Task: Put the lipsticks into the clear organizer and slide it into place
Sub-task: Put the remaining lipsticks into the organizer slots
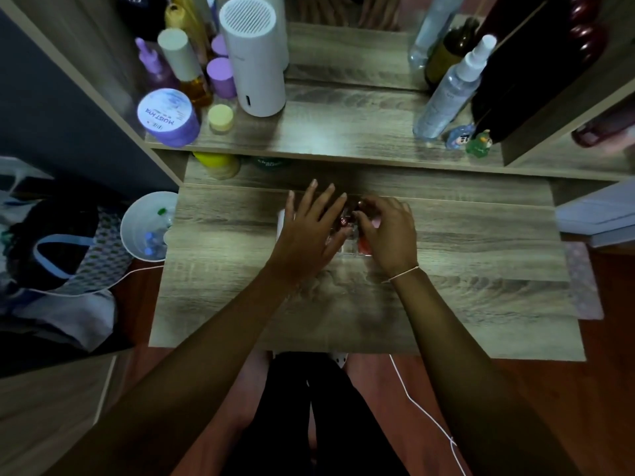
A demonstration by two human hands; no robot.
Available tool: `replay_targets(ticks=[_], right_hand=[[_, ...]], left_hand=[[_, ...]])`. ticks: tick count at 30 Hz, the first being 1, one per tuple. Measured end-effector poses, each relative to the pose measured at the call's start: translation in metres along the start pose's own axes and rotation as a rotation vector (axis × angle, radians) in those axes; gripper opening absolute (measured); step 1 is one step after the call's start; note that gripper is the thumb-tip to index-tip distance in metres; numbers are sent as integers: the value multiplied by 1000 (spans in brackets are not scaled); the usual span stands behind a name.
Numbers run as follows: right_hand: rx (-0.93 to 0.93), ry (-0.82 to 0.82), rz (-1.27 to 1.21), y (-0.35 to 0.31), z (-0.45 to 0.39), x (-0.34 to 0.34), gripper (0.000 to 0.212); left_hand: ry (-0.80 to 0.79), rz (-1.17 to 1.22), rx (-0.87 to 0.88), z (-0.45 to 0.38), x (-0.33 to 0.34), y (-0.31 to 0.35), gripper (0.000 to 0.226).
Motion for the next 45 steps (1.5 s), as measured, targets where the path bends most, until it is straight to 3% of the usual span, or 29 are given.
replay_targets(ticks=[13,24,28,33,40,45], right_hand=[[-3,45,-47,5,9,-10,37],[-8,121,-92,16,20,-33,36],[-105,143,-46,2,33,-34,36],[-292,42,140,-26,55,-10,42],[-279,2,179,-21,58,2,47],[-87,157,-16,10,50,-19,54]], left_hand=[[-24,13,-24,1,-1,0,62],[46,57,-54,5,-17,-6,63],[35,70,-116,18,-18,-15,65],[0,38,-93,39,-12,-13,63],[-2,44,-92,46,-7,-15,64],[27,109,-241,51,-13,-32,68]])
Point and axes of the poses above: each hand's wrist, its own z-axis away from the middle knuckle, its own x-axis out of the palm, y = z × x, the point moved 6 cm from there along -z, towards the middle knuckle, and after that the axes turned 6 degrees about y, right-handed, at the moved point
